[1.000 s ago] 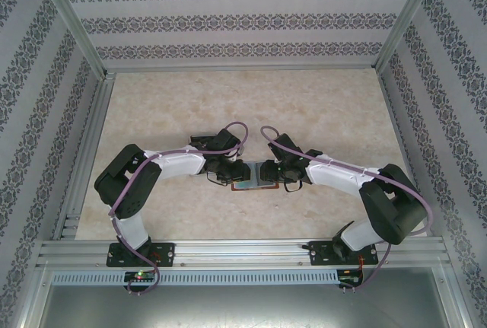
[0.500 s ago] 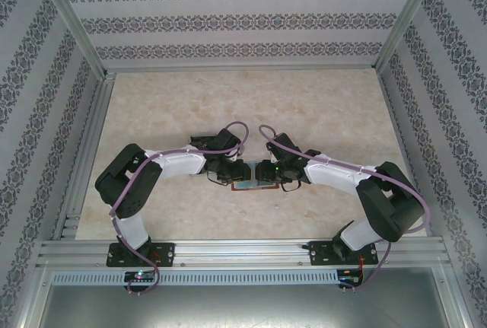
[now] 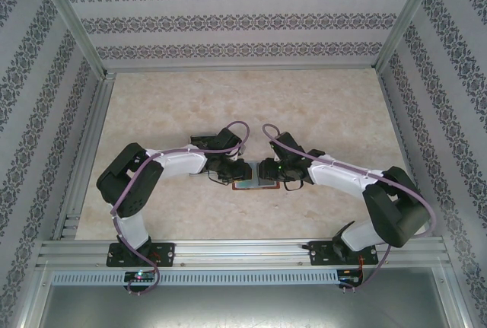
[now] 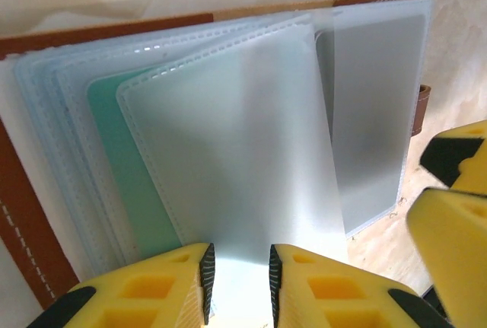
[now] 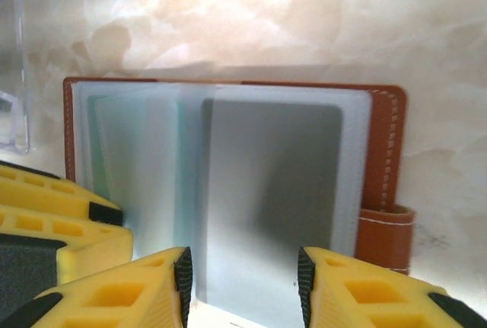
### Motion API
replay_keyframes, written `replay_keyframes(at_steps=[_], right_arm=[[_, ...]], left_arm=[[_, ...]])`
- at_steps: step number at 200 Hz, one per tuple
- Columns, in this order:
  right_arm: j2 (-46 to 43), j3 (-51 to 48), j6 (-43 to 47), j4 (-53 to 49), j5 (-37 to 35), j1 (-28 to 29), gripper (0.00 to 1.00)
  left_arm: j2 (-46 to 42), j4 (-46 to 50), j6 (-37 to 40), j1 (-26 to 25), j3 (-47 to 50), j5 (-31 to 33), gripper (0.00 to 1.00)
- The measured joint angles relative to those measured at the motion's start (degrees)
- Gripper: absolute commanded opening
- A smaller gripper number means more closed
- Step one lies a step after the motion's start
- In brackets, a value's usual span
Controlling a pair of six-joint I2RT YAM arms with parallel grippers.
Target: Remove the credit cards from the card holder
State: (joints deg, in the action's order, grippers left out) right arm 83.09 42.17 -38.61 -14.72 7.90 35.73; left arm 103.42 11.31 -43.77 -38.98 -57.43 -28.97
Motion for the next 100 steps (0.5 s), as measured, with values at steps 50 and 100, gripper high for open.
replay_keyframes(at_steps=[50, 100], right_arm=[[0.0, -1.1, 0.4, -0.5, -0.6, -0.7, 0.44], [1.7, -1.1, 0.6, -0.1, -0.5, -0.7, 0.44]], left_arm=[[0.2, 0.0, 0.0, 0.0, -0.2, -0.2, 0.29], [0.3, 0.0, 0.0, 0.0, -0.3, -0.2, 0.29]])
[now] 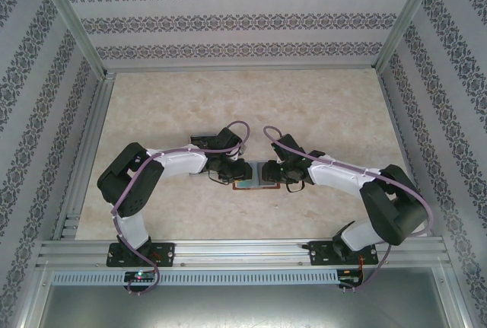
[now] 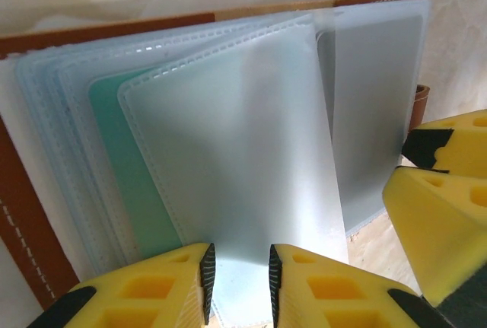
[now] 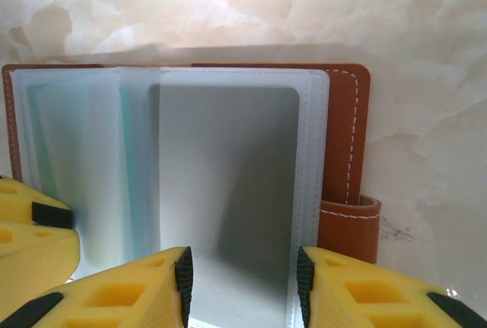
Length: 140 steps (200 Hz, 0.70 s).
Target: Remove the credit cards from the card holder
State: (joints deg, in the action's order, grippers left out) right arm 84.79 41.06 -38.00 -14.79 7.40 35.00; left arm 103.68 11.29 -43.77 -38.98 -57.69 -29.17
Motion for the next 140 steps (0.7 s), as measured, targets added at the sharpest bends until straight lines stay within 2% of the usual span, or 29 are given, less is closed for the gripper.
replay_keyframes(at_steps=[79, 140], right_arm=[[0.6, 0.0, 0.4, 0.2, 0.2, 0.0, 0.44], [0.8, 0.0, 0.2, 2.1, 3.8, 0.0, 0.44]], left_arm=[[0.0, 0.0, 0.0, 0.0, 0.0, 0.0, 0.29], [0.0, 0.0, 0.0, 0.0, 0.0, -0.2, 0.29]])
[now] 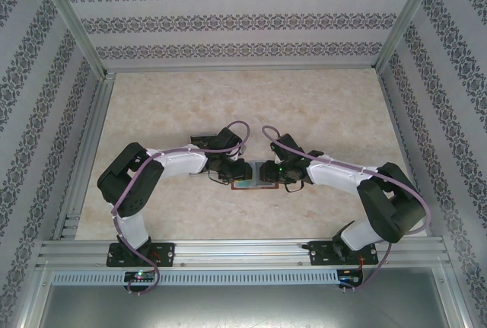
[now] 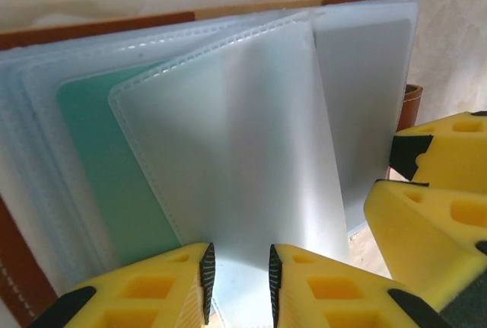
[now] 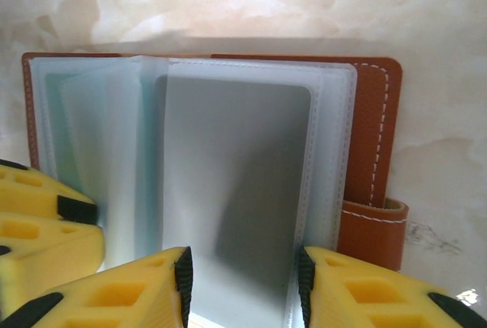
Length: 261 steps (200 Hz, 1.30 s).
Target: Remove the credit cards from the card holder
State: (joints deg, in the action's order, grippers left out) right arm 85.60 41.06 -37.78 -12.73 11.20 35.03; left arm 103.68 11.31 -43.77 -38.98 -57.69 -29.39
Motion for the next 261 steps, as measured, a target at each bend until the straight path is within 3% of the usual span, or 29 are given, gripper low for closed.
replay_keyframes(at_steps=[117, 203, 243, 261], right_arm=[[-5.3, -0.3, -3.0, 6.3, 8.5, 0.0, 0.43], [2.6, 5.2, -3.0, 9.3, 12.6, 2.0, 0.43], [2.6, 5.3, -3.0, 9.3, 12.8, 1.5, 0.44], [1.0, 4.1, -2.7, 8.6, 11.9, 0.3, 0.37]], left_arm=[[-0.8, 1.4, 0.4, 0.1, 0.0, 1.6, 0.31], [-14.5, 9.3, 1.6, 4.6, 1.6, 8.9, 0.34], [-13.8, 9.1, 1.3, 4.6, 1.6, 7.8, 0.34], [-12.3, 8.2, 0.8, 4.6, 1.5, 6.0, 0.34]])
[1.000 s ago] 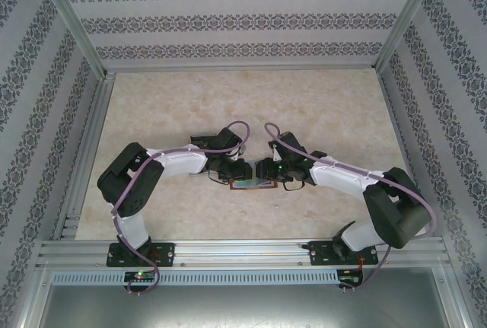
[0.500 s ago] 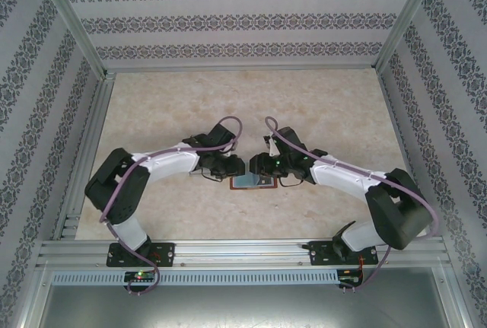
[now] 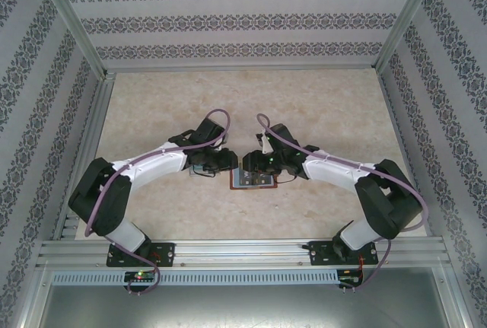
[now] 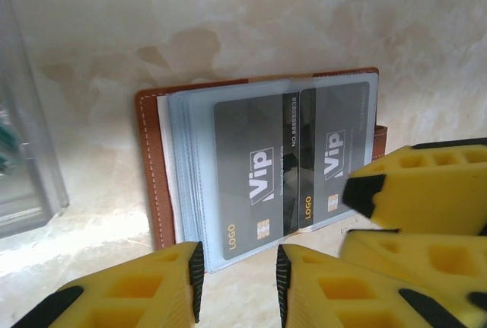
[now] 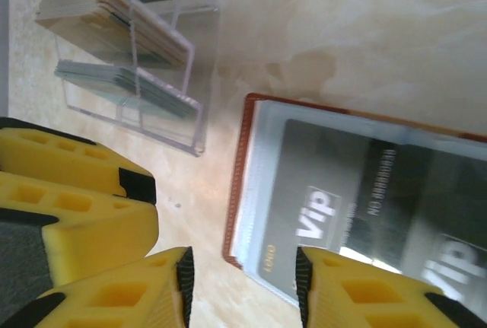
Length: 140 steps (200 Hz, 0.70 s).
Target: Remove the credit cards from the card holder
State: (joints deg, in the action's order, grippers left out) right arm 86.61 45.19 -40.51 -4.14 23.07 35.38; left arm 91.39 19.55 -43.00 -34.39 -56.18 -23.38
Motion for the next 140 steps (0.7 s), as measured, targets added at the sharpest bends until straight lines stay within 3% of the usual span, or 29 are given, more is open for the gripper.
replay_keyframes(at_steps=[67, 140], right_arm=[[-4.2, -4.8, 2.9, -6.8, -7.8, -4.5, 0.25], [-1.1, -5.2, 4.6, -7.8, -9.2, -4.5, 0.14]], left_arm=[[10.6, -6.7, -4.3, -2.0, -2.7, -6.3, 0.33], [14.1, -9.8, -6.8, -2.3, -4.2, -9.4, 0.32]])
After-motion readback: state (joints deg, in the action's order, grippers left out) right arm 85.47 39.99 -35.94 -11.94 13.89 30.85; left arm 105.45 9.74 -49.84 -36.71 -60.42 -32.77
